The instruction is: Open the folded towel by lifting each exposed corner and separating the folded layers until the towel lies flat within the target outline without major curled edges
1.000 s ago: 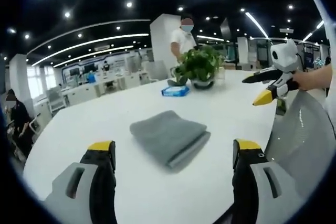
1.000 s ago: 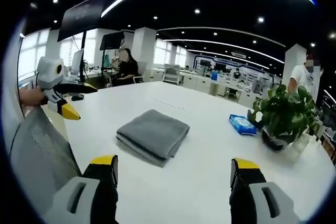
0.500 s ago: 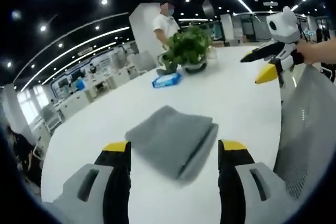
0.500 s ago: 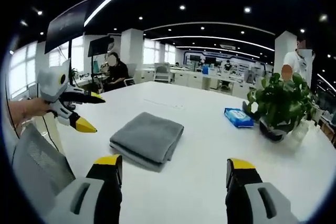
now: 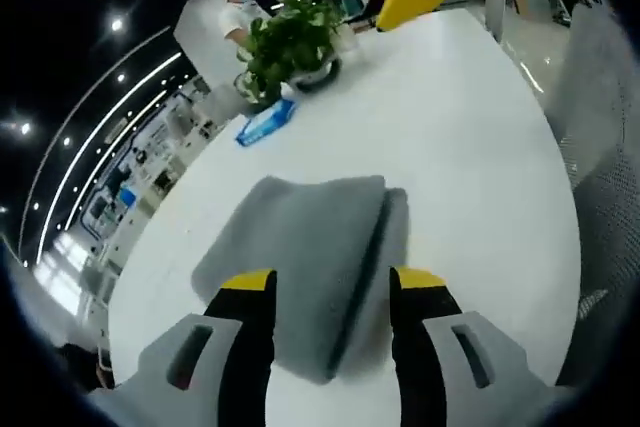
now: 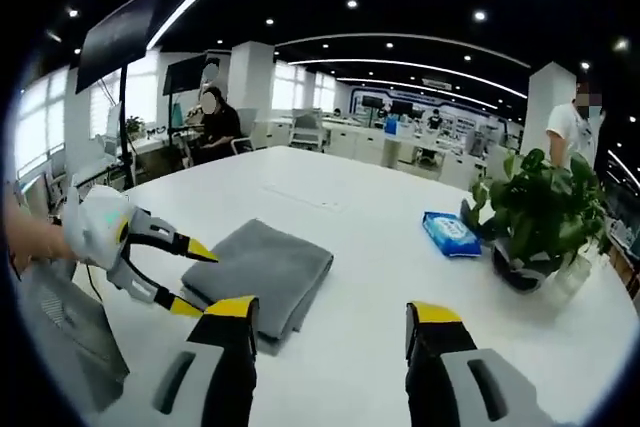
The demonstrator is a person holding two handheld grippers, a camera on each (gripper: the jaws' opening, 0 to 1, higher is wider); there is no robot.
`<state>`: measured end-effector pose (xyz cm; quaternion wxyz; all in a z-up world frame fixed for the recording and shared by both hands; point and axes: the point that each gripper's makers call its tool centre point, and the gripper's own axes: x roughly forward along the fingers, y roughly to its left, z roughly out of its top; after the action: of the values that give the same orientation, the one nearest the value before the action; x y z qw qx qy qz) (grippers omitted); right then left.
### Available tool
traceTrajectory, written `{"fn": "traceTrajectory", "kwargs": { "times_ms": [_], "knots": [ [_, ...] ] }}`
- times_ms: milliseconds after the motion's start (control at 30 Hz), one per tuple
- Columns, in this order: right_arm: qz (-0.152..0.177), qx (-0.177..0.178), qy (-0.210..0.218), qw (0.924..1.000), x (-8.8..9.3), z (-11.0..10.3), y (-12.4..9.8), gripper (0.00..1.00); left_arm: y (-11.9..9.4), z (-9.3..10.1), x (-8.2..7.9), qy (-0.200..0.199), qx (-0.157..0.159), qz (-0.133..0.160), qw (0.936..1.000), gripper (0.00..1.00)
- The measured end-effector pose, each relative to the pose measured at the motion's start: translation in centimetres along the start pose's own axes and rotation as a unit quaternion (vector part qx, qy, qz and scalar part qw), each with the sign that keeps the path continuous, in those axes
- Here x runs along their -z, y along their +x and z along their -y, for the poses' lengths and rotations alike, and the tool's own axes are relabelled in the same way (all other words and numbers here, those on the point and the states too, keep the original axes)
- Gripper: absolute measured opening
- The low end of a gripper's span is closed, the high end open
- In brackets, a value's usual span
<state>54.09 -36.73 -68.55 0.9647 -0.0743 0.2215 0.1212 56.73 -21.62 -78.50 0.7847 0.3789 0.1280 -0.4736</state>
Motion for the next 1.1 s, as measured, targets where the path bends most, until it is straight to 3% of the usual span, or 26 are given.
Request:
{"fn": "traceTrajectory", "kwargs": {
  "times_ms": [100, 233, 267, 333, 500, 633, 767, 833, 867, 933, 1033, 1100],
  "knots": [
    [-0.012, -0.013, 0.013, 0.9997, 0.9, -0.3, 1.8, 0.57, 0.7, 1.0, 0.9, 0.020, 0.006, -0.012, 0.9997, 0.45],
    [-0.014, -0.037, 0.070, 0.9967, 2.2, -2.3, 3.4, 0.56, 1.1, 2.2, 2.0, 0.036, 0.020, -0.023, 0.9989, 0.43],
    [-0.015, -0.043, 0.078, 0.9959, 2.5, -2.8, 3.7, 0.55, 1.2, 1.8, 1.4, 0.055, 0.012, -0.013, 0.9983, 0.40],
    [-0.015, -0.055, 0.101, 0.9932, 3.2, -4.0, 4.1, 0.53, 1.3, 1.6, 1.9, 0.053, 0.008, -0.025, 0.9983, 0.36],
    [-0.012, -0.079, 0.149, 0.9856, 4.3, -5.9, 4.2, 0.49, 1.3, 1.1, 2.0, 0.069, 0.001, -0.021, 0.9974, 0.27],
    [-0.006, -0.087, 0.213, 0.9732, 5.1, -6.5, 3.9, 0.47, 1.1, 1.2, 1.6, 0.065, 0.007, -0.015, 0.9978, 0.14],
    [-0.012, -0.094, 0.236, 0.9672, 6.1, -6.6, 3.8, 0.43, 1.2, 1.4, 1.5, 0.096, 0.008, -0.018, 0.9952, 0.05],
    [-0.012, -0.101, 0.271, 0.9572, 6.3, -6.8, 3.8, 0.43, 1.3, 1.4, 1.4, 0.096, 0.010, -0.020, 0.9951, 0.04],
    [-0.005, -0.110, 0.303, 0.9467, 6.2, -6.9, 3.8, 0.43, 1.2, 1.4, 1.4, 0.099, 0.012, -0.022, 0.9948, 0.04],
    [-0.002, -0.112, 0.333, 0.9363, 6.3, -6.8, 3.8, 0.43, 0.9, 1.6, 1.3, 0.107, 0.014, -0.023, 0.9939, 0.03],
    [-0.007, -0.110, 0.330, 0.9374, 6.6, -6.7, 3.8, 0.44, 0.2, 2.2, 1.0, 0.117, 0.029, -0.021, 0.9924, 0.03],
    [-0.013, -0.107, 0.342, 0.9335, 6.9, -6.7, 3.9, 0.44, -0.1, 2.7, 1.0, 0.126, 0.039, -0.024, 0.9911, 0.03]
  ]
}}
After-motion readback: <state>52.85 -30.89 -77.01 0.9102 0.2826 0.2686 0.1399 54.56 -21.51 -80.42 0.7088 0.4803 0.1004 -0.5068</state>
